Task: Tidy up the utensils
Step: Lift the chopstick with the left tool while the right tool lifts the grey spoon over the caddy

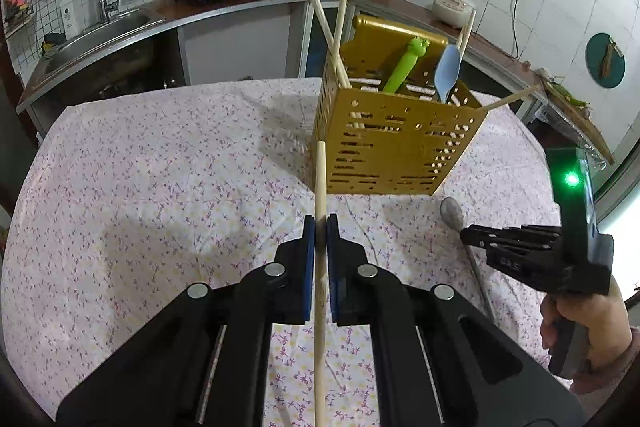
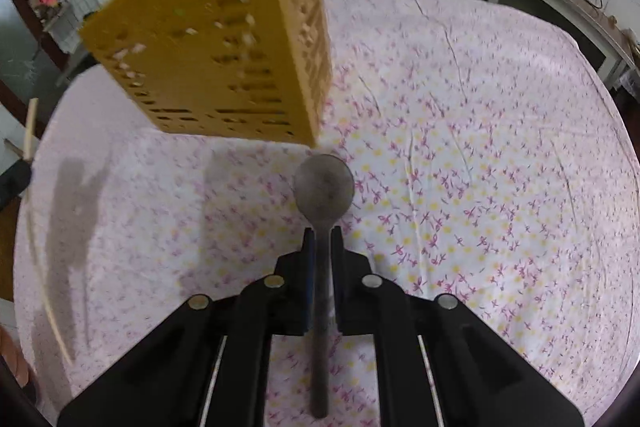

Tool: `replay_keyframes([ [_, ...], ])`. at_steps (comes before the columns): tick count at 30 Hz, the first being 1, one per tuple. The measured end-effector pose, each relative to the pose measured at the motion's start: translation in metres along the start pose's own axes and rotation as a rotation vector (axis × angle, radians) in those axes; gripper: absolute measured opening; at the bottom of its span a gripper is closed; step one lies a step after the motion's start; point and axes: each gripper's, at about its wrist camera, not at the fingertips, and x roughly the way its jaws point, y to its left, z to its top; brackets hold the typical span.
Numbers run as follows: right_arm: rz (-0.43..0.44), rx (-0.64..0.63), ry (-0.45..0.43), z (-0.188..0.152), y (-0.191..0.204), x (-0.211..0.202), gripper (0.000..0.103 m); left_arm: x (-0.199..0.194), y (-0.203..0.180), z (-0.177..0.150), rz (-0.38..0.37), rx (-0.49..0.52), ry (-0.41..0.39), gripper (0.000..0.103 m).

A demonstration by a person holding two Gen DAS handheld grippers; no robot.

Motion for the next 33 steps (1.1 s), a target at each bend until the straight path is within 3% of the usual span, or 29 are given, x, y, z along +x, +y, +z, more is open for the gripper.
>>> replay_keyframes([
  [2, -0.004, 0.011, 0.008, 0.001, -0.001, 0.004, 0.027, 0.001, 0.001, -0.001, 0.001, 0.004, 0.006, 0.004],
  [4, -0.007, 0.013, 0.004, 0.002, -0.001, 0.005, 0.028, 0.003, 0.001, -0.002, 0.004, 0.008, 0.009, 0.004],
  [8, -0.043, -0.006, 0.006, 0.005, 0.002, 0.006, 0.01, 0.006, 0.003, -0.002, 0.004, 0.002, 0.018, 0.004],
  [13, -0.031, 0.021, -0.054, 0.001, -0.007, -0.017, 0.009, 0.005, 0.006, -0.001, 0.001, -0.008, 0.01, 0.004],
  [19, 0.096, 0.039, -0.25, -0.01, -0.008, -0.069, 0.009, -0.008, 0.006, 0.008, -0.017, -0.026, -0.052, 0.004],
  [24, 0.152, 0.007, -0.507, -0.016, -0.003, -0.114, 0.009, -0.03, 0.001, 0.017, -0.016, -0.023, -0.15, 0.004],
  [33, 0.19, 0.005, -0.72, -0.003, 0.012, -0.146, 0.009, -0.057, -0.01, 0.056, -0.069, -0.023, -0.292, 0.004],
])
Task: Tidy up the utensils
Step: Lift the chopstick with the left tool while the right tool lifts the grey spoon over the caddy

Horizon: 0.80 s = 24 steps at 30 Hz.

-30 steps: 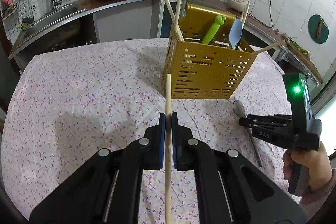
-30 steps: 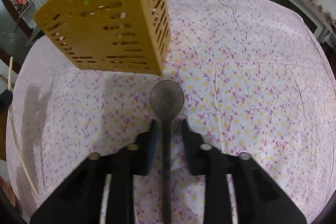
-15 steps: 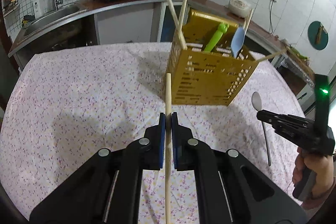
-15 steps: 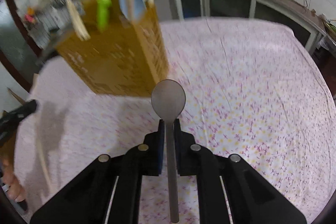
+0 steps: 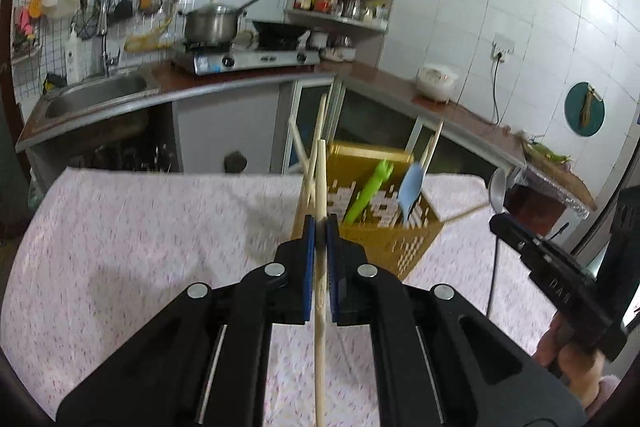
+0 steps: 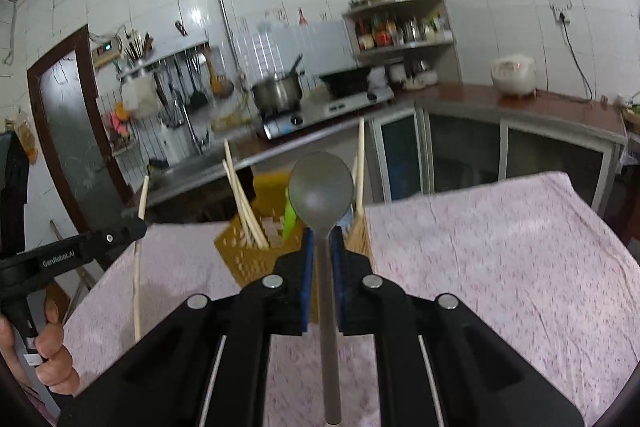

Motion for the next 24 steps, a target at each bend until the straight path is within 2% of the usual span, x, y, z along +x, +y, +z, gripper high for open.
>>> replay_keyframes([
  [8, 0.018, 0.045, -0.124, 0.028, 0.001, 0.01, 0.009, 0.007, -0.019, 0.045, -0.018, 0.036, -0.114, 0.004],
  [13, 0.008, 0.024, -0.181, 0.043, 0.008, 0.026, 0.009, 0.01, -0.04, 0.07, -0.004, 0.121, -0.26, 0.004],
  [17, -0.002, 0.018, -0.226, 0.048, 0.009, 0.036, 0.009, 0.019, -0.049, 0.081, -0.009, 0.167, -0.327, 0.004],
  [22, 0.003, 0.026, -0.276, 0.052, 0.007, 0.049, 0.009, 0.032, -0.039, 0.088, -0.05, 0.125, -0.397, 0.004],
  [24, -0.005, 0.021, -0.292, 0.051, 0.009, 0.053, 0.009, 0.039, -0.033, 0.087, -0.043, 0.11, -0.42, 0.004],
])
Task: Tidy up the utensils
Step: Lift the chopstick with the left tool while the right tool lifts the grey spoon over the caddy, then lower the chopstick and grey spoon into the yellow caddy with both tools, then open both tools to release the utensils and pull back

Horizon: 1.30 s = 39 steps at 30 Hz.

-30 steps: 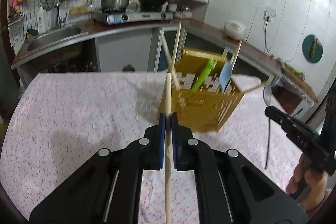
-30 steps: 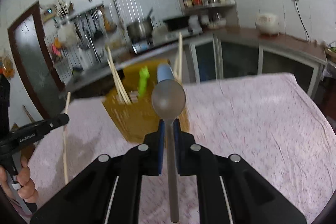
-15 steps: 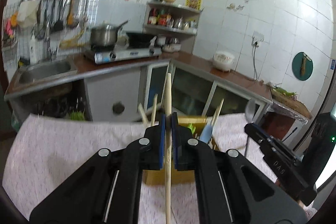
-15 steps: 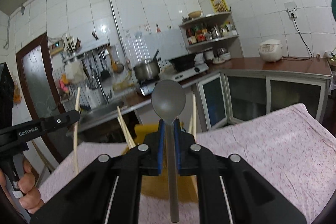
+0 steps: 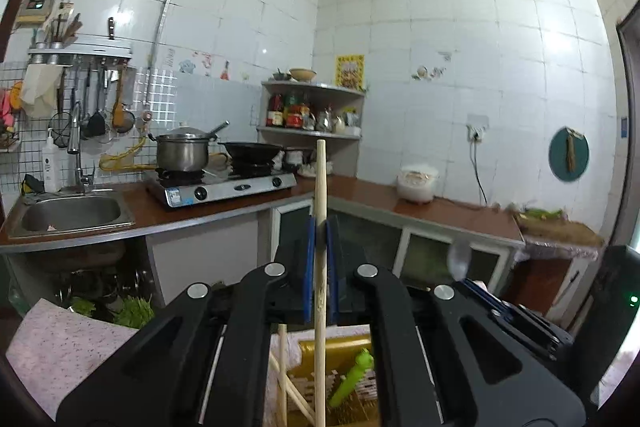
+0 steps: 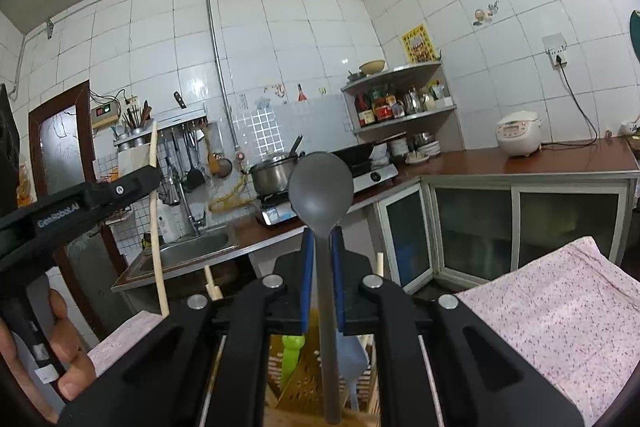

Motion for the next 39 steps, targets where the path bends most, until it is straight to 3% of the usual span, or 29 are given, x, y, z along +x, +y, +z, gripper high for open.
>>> replay_keyframes([
  [5, 0.006, -0.011, -0.044, -0.007, 0.002, 0.008, 0.009, 0.02, 0.017, -0.011, -0.023, -0.062, -0.043, 0.004],
  [11, 0.012, 0.006, -0.062, -0.021, -0.004, 0.016, 0.009, 0.04, 0.025, -0.034, -0.021, -0.086, -0.033, 0.004],
  [21, 0.004, -0.053, -0.046, -0.041, -0.004, 0.012, 0.009, 0.051, 0.033, -0.074, -0.035, -0.104, 0.066, 0.004],
  [30, 0.018, -0.067, 0.014, -0.05, -0.004, -0.002, 0.009, 0.023, 0.032, -0.088, -0.018, -0.069, 0.153, 0.004],
  [34, -0.003, -0.055, 0.09, -0.054, -0.007, 0.0, 0.009, 0.013, 0.028, -0.096, 0.031, -0.037, 0.243, 0.005],
  [39, -0.03, -0.067, 0.174, -0.054, -0.004, -0.002, 0.013, -0.007, 0.024, -0.101, 0.043, -0.033, 0.3, 0.005],
])
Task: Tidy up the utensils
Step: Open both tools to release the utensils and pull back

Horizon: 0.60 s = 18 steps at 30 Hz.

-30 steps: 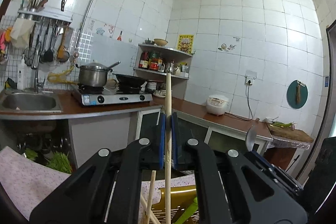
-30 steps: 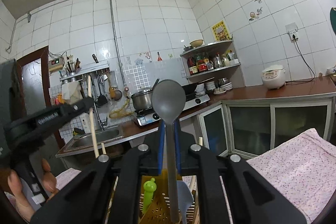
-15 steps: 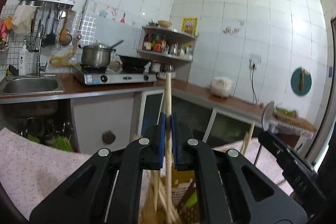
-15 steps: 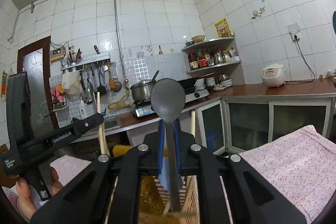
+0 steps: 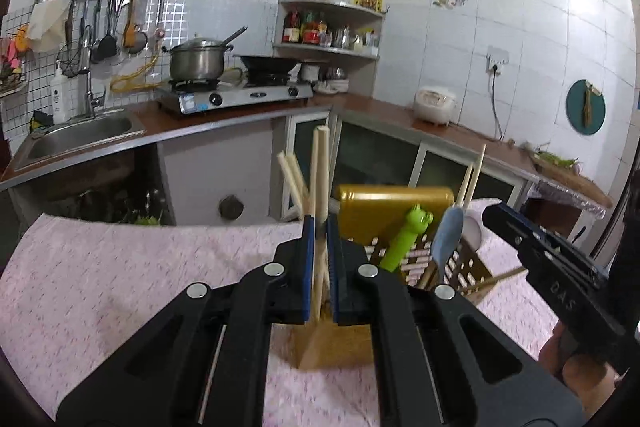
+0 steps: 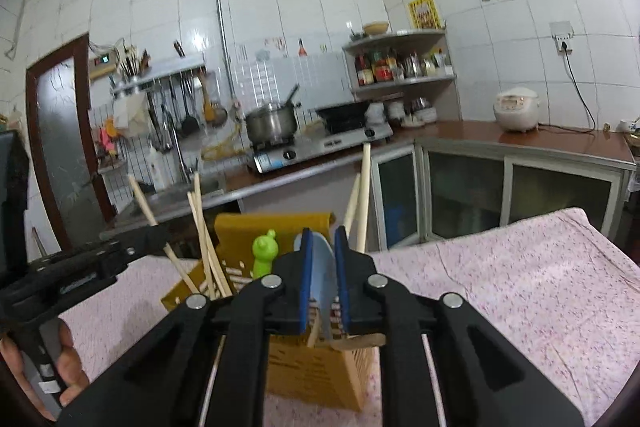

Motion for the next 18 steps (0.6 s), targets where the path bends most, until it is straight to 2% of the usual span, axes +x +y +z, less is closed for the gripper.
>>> replay_keyframes([
  [1, 0.002, 0.002, 0.013, 0.0, 0.001, -0.003, 0.014, -0.006, 0.0, -0.003, -0.012, -0.009, 0.012, 0.007],
  [2, -0.002, 0.001, 0.026, 0.001, 0.002, -0.006, 0.025, -0.011, 0.001, -0.005, -0.02, -0.016, 0.021, 0.01],
  [3, -0.005, -0.005, 0.031, 0.002, 0.003, -0.011, 0.041, -0.018, 0.001, -0.007, -0.019, -0.02, 0.022, 0.022],
  [4, -0.012, -0.009, 0.029, 0.002, 0.005, -0.015, 0.05, -0.024, 0.001, -0.008, -0.016, -0.021, 0.019, 0.04],
  [5, -0.025, -0.014, 0.018, 0.002, 0.007, -0.023, 0.059, -0.033, 0.001, -0.01, -0.008, -0.025, 0.009, 0.049],
  [6, -0.033, -0.024, 0.006, 0.003, 0.009, -0.031, 0.061, -0.04, 0.001, -0.012, 0.002, -0.029, 0.002, 0.067],
  [7, -0.038, -0.033, 0.007, 0.002, 0.01, -0.037, 0.062, -0.049, 0.002, -0.014, 0.01, -0.038, -0.002, 0.075],
  [9, -0.059, -0.044, 0.02, 0.0, 0.011, -0.048, 0.071, -0.064, 0.003, -0.02, 0.009, -0.042, 0.009, 0.078],
  [13, -0.089, -0.06, 0.044, -0.013, 0.011, -0.07, 0.079, -0.09, 0.008, -0.038, 0.036, -0.045, 0.015, 0.09],
  [18, -0.098, -0.068, 0.084, -0.043, 0.017, -0.095, 0.087, -0.118, 0.015, -0.061, 0.07, -0.067, 0.014, 0.097],
])
